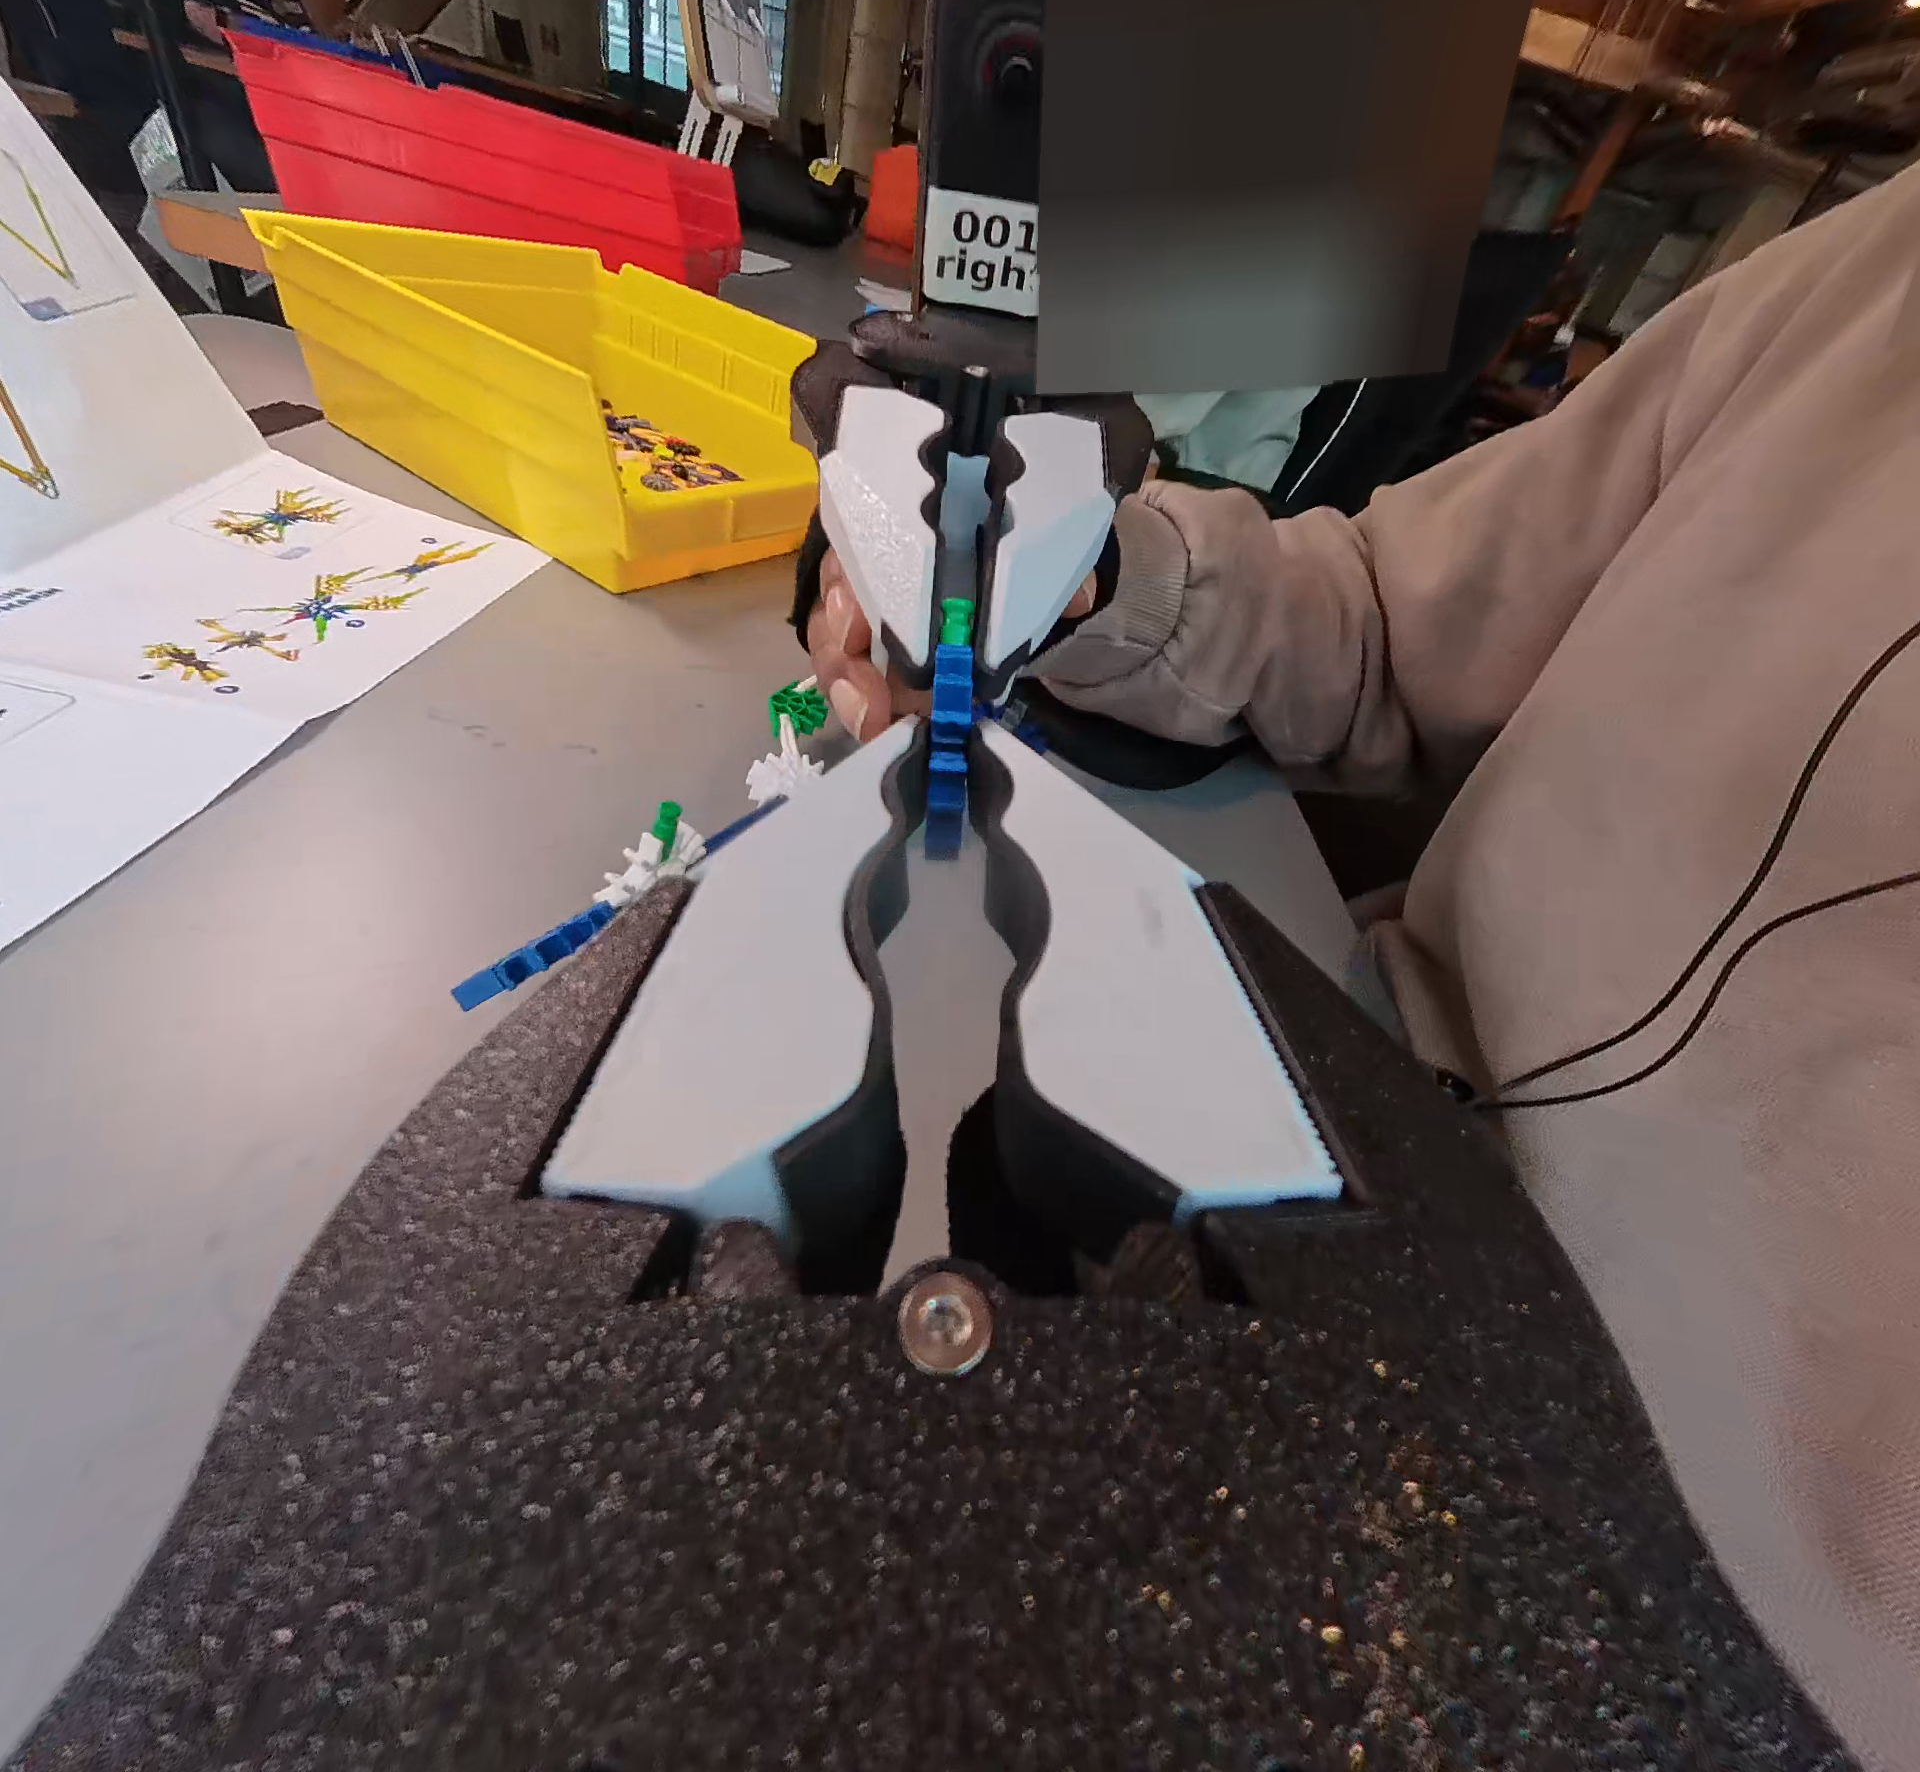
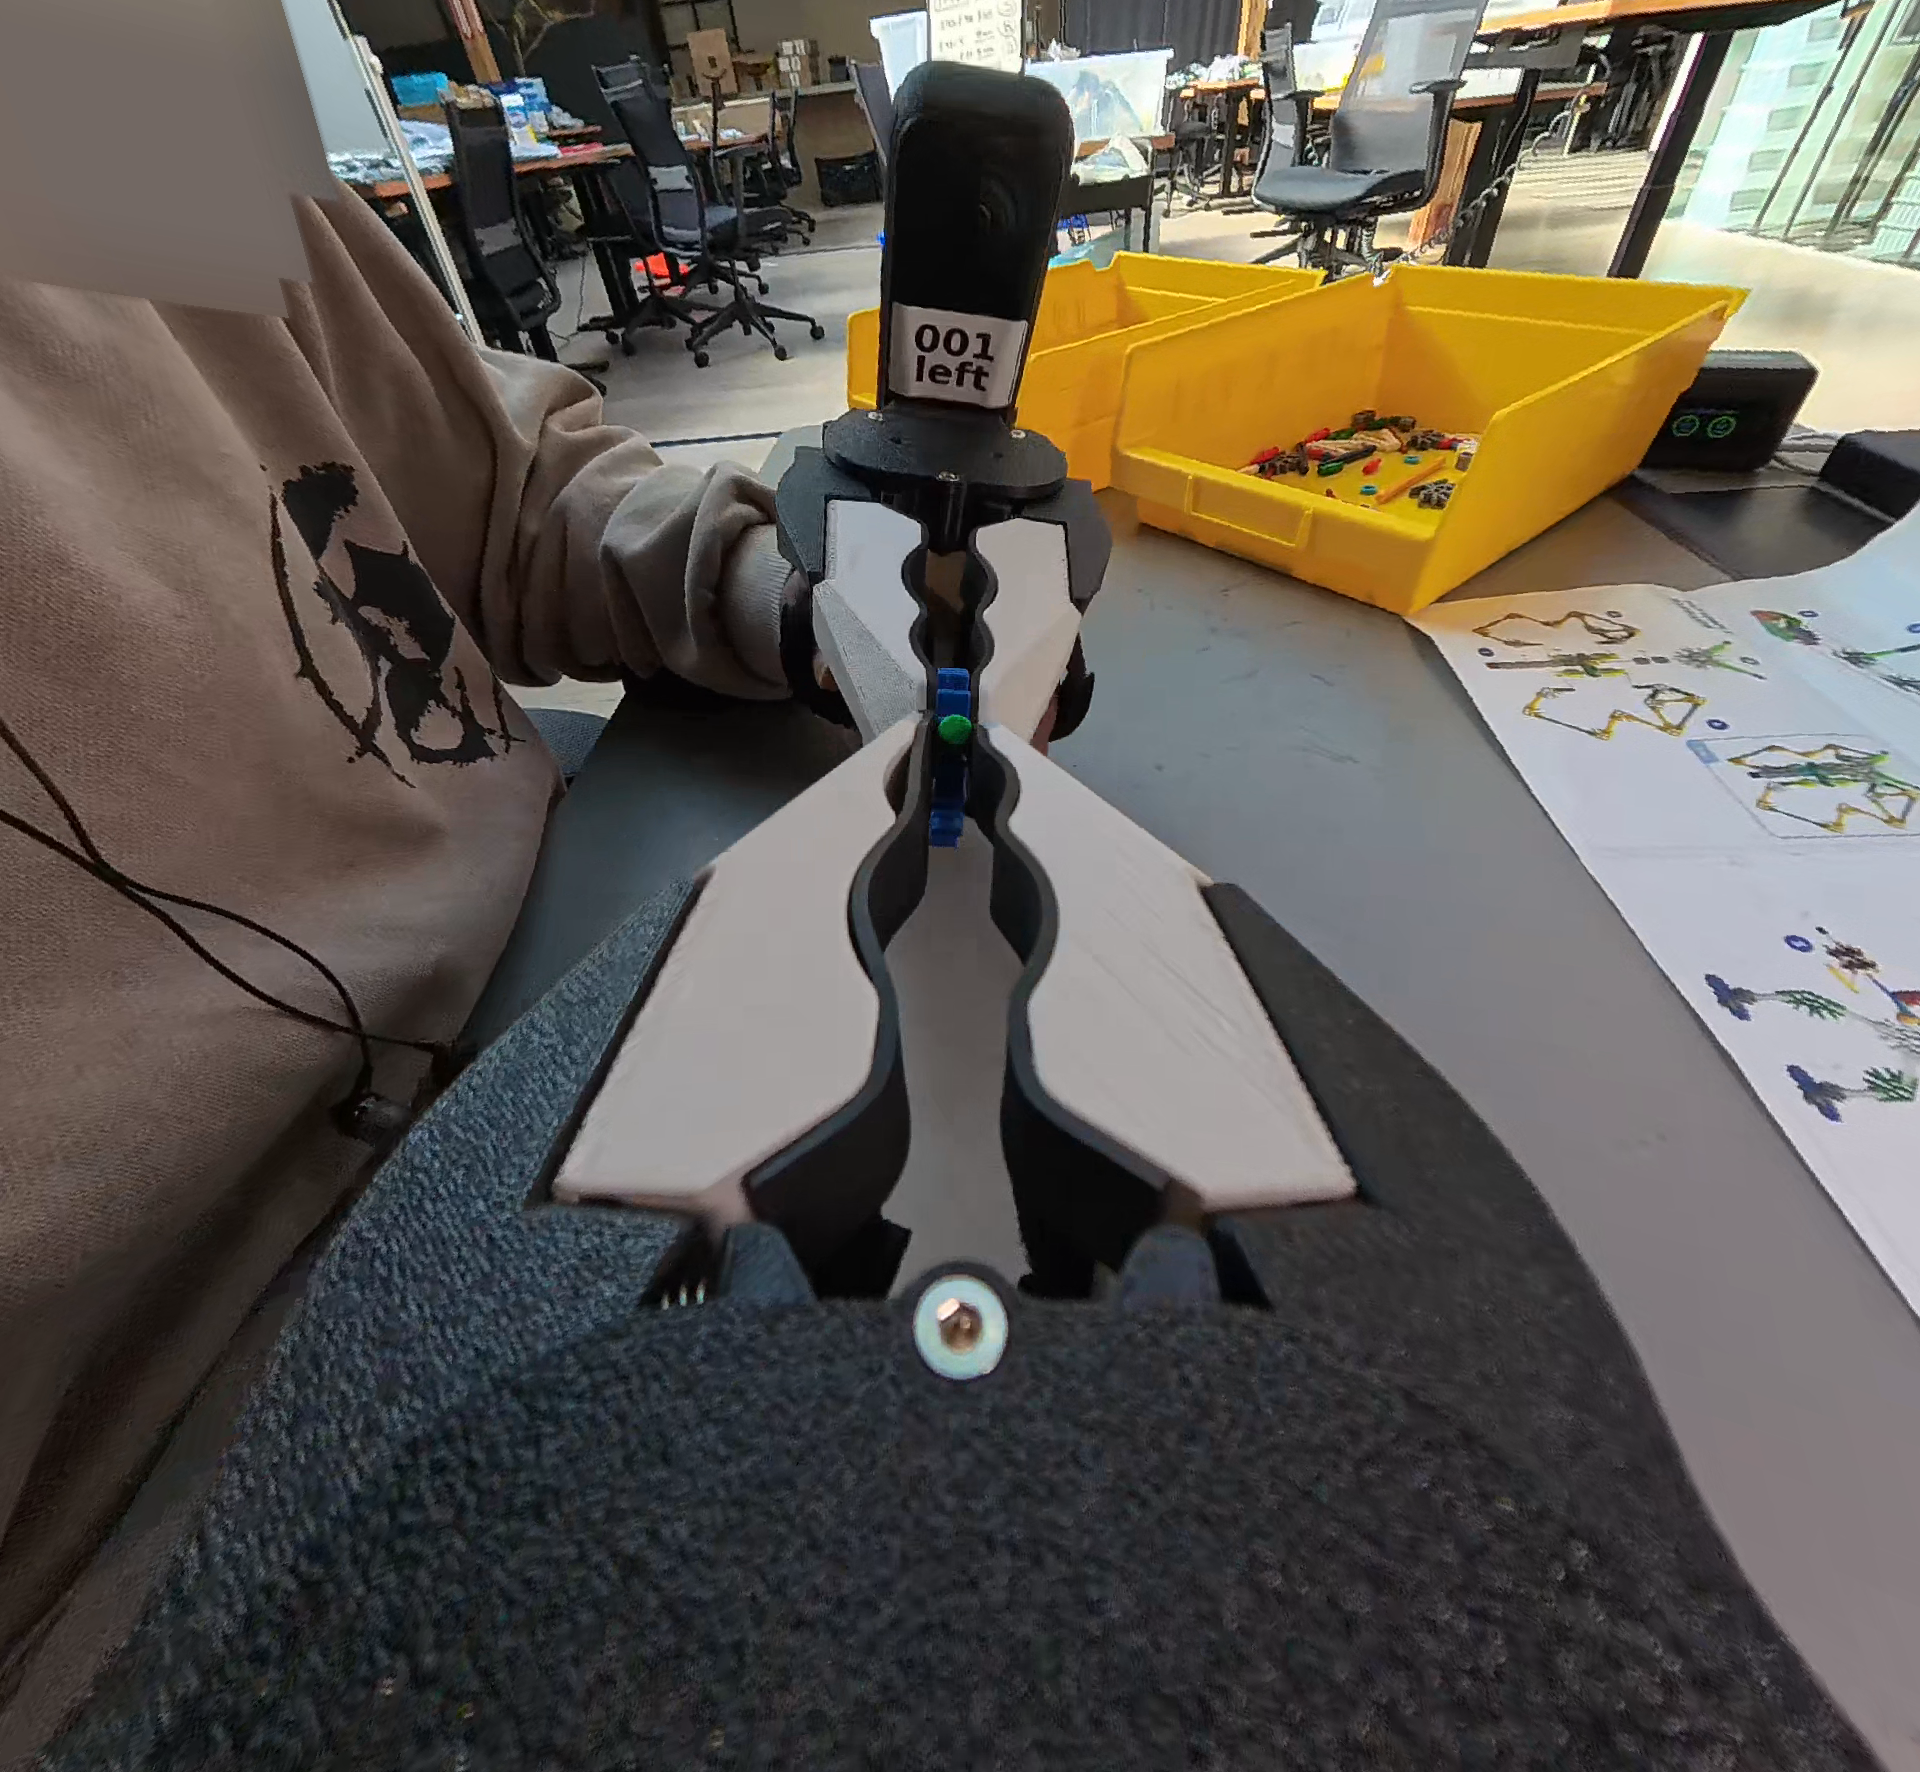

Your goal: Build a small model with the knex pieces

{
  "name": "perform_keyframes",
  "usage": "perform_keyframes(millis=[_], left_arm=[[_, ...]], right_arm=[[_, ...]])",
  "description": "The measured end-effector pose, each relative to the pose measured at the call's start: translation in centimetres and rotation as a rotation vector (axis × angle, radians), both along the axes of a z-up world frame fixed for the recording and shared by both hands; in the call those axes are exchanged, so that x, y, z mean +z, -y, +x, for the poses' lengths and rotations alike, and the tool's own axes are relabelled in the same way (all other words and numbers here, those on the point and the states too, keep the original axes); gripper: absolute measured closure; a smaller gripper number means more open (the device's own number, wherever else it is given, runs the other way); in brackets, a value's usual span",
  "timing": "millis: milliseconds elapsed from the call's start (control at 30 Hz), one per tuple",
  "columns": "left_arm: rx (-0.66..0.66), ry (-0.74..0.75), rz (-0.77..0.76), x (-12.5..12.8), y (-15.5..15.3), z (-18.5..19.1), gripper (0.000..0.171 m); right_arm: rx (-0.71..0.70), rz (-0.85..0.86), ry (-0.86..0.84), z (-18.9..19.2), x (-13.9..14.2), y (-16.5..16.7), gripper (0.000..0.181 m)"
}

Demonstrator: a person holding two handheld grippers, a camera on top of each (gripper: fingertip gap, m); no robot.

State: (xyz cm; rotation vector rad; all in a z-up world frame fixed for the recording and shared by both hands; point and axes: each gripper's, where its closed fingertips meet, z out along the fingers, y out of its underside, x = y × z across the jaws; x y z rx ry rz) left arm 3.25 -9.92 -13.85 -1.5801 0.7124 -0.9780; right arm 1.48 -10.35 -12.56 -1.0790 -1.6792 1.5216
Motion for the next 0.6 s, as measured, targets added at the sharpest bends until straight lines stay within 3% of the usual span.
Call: perform_keyframes(millis=[367,600], left_arm=[[-0.020,-0.220,-0.059,-3.3,0.4,0.4,0.165],[-0.056,-0.343,-0.072,-5.6,0.9,1.1,0.166]], right_arm=[[-0.004,0.391,0.146,0.9,-3.5,0.2,0.174],[0.063,0.394,0.256,1.7,-5.8,0.7,0.176]])
